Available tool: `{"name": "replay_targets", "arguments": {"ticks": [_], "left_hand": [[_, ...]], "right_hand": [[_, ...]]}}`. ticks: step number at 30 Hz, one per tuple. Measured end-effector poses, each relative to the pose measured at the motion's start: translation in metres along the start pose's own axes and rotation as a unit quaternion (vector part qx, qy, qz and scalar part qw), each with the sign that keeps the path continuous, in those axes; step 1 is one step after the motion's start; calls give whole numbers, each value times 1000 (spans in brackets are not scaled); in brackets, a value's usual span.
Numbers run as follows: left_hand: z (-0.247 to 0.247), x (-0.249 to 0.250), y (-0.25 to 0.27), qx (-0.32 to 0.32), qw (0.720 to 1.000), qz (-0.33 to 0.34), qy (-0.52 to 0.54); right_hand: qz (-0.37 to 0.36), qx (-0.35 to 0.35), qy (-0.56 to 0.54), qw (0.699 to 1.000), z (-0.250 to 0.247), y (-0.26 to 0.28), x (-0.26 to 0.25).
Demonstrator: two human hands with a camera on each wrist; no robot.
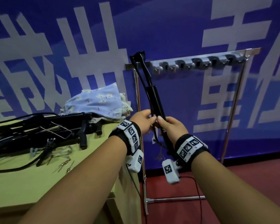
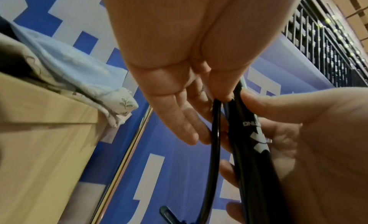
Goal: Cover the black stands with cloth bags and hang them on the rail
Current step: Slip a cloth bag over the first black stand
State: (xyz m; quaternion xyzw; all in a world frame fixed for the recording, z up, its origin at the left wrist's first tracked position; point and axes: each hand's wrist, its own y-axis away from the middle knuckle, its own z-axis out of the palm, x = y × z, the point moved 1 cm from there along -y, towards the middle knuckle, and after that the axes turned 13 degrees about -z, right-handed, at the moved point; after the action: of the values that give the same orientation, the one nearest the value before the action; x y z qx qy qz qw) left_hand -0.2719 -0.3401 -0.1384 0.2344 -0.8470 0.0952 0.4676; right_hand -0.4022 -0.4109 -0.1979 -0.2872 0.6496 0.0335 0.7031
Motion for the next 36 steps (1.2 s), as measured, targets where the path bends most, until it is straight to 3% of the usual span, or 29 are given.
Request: {"name": "replay_targets", "arguments": {"ticks": [8, 20, 27, 32, 36], "left_hand": [[20, -35, -27, -63, 997, -42, -8], [26, -44, -34, -106, 991, -82, -3], [22, -35, -39, -3, 999, -41, -25], [15, -27, -38, 92, 994, -4, 65], [3, -27, -35, 159, 981, 70, 91]], "right_hand": [[5, 14, 28, 999, -3, 4, 52], [17, -2, 98, 995, 1, -5, 72], [47, -31, 130, 990, 0, -1, 75], [62, -57, 143, 986, -3, 13, 80], [63, -65, 146, 985, -6, 18, 80]]}}
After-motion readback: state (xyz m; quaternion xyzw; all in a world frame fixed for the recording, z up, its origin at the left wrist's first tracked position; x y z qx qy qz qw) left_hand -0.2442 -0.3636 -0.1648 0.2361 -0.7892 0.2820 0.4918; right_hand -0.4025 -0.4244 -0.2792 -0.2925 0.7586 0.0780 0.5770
